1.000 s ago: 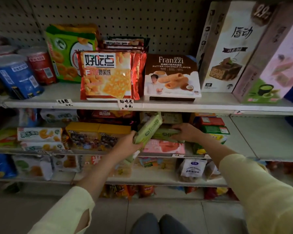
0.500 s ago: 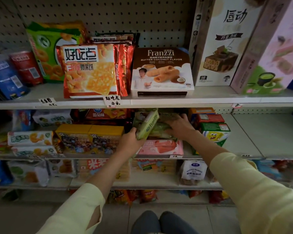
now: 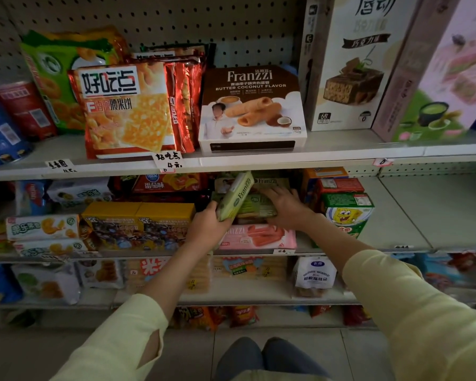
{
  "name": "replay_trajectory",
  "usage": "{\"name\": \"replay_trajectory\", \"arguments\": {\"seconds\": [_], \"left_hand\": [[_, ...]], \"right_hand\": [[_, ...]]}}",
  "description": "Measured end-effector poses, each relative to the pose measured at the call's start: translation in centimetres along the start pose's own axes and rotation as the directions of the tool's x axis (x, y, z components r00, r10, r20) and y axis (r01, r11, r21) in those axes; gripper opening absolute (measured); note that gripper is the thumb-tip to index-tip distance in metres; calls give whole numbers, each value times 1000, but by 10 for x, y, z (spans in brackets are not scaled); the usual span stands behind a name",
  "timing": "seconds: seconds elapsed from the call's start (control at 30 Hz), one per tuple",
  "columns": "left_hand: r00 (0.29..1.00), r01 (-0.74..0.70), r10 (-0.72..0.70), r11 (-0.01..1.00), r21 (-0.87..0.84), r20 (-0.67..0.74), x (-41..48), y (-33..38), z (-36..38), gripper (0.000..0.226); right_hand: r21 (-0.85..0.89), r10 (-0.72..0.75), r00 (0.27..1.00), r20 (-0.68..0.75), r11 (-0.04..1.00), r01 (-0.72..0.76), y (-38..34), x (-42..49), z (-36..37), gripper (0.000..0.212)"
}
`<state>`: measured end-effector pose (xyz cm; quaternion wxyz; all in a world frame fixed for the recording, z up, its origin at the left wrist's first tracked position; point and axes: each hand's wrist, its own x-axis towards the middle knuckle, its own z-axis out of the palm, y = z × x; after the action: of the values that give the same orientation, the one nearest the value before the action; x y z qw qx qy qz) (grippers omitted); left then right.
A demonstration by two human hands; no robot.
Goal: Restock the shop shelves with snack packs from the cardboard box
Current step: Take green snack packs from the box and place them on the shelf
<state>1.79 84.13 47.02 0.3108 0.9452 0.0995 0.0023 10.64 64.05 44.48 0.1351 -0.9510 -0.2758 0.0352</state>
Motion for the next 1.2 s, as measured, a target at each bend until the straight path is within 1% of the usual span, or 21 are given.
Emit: {"name": "replay_trajectory", "arguments": {"seconds": [0.13, 0.2, 0.3, 0.4, 0.47, 0.53, 0.63, 0.73, 0.8, 0.9, 1.0, 1.07, 1.13, 1.17, 1.2], "left_hand": [[999, -8, 7, 1000, -23, -50, 6, 6, -2, 38], [997, -7, 3, 999, -43, -74, 10, 9, -3, 36], [994, 12, -22, 995, -96, -106, 17, 14, -4, 36], [991, 41, -63, 983, -182, -116, 27, 14, -3, 38], [988, 74, -102, 971, -229, -113, 32, 13, -2, 37], [985, 94, -130, 955, -281, -113, 36, 12, -1, 35], [984, 96, -138, 942, -320, -109, 40, 10, -2, 34], [984, 118, -157, 933, -340, -90, 43, 9, -4, 35], [982, 135, -174, 920, -369, -73, 44, 10, -4, 35], [980, 155, -194, 890, -428, -50, 46, 14, -4, 32], [975, 167, -216, 865, -473, -52, 48, 18, -5, 31], [971, 172, -232, 846, -505, -57, 52, 20, -6, 33], [970, 173, -237, 835, -522, -59, 54, 21, -7, 37], [971, 168, -233, 836, -523, -61, 57, 20, -8, 38], [973, 169, -227, 841, -514, -52, 59, 20, -8, 39]], "right_hand": [[105, -5, 996, -87, 994, 14, 5, 7, -2, 78], [155, 15, 995, -103, 988, 1, 7, 10, -4, 77], [229, 66, 982, -177, 973, -25, 7, 16, -9, 72], [180, 93, 972, -214, 982, -54, 0, 26, -14, 72], [111, 95, 973, -209, 991, -73, -5, 33, -14, 72], [86, 133, 973, -190, 989, -119, -7, 40, -15, 73], [42, 194, 975, -106, 981, -190, -5, 48, -17, 74], [75, 237, 971, -24, 969, -235, -3, 49, -18, 73], [81, 238, 971, 29, 967, -240, -2, 50, -19, 76], [63, 206, 977, 54, 976, -210, 1, 54, -20, 80], [114, 186, 983, -2, 976, -184, 5, 63, -18, 79], [151, 190, 978, -88, 973, -175, 5, 71, -17, 72], [106, 207, 967, -147, 975, -193, 7, 79, -15, 60], [54, 215, 966, -145, 976, -209, 7, 85, -17, 52], [41, 243, 962, -121, 970, -240, 9, 87, -19, 43]]}}
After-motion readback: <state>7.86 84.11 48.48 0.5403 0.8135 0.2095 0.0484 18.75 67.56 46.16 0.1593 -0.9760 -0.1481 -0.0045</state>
